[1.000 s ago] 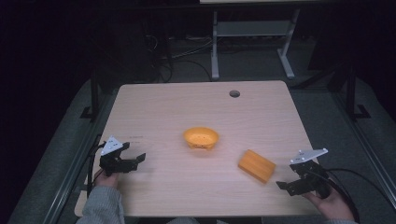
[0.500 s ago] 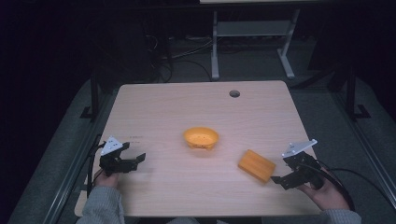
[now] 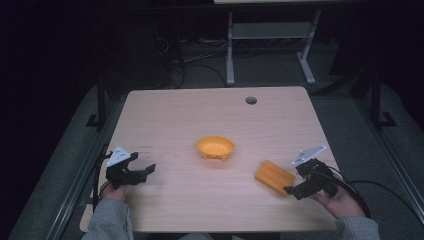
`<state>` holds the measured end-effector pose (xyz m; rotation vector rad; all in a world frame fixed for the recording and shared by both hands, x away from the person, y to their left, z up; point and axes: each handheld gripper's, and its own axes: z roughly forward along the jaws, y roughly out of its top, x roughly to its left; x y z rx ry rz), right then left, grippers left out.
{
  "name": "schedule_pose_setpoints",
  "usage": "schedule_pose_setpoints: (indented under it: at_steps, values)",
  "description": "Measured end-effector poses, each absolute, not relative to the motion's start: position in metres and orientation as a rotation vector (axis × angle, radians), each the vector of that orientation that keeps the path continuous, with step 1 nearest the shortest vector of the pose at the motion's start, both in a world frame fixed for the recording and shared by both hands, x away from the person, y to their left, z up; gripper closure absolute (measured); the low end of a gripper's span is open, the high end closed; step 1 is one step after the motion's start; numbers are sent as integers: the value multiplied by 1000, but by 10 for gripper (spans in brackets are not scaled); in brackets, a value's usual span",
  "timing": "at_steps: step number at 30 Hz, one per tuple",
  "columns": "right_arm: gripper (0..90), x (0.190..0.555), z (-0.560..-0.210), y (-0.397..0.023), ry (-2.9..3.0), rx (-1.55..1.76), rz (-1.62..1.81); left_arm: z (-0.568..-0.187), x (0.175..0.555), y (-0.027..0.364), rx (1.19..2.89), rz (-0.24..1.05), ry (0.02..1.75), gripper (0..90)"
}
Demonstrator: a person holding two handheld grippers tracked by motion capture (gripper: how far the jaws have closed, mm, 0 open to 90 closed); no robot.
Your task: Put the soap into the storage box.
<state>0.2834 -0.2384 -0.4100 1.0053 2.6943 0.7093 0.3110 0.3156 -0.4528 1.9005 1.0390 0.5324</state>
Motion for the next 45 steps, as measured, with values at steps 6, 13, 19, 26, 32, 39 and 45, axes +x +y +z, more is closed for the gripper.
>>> schedule_pose_setpoints:
  at_steps: [6,13,19,26,32,39,45]
  values:
    - [147,290,-410,-229,2714,978,703,-453,311,316,1902,530,1041,138]
    - [147,295,-413,-221,2736,964,677,-453,311,316,1896,529,1042,138]
    - [148,302,-417,-211,2756,956,638,-453,311,316,1900,528,1040,138]
    - [149,310,-421,-202,2772,938,589,-453,311,316,1907,529,1036,138]
    - [148,314,-427,-197,2792,941,564,-453,311,316,1906,527,1037,138]
    - [149,319,-433,-192,2799,942,527,-452,311,317,1915,529,1032,138]
    - [149,322,-437,-187,2810,927,510,-452,311,317,1919,530,1031,138]
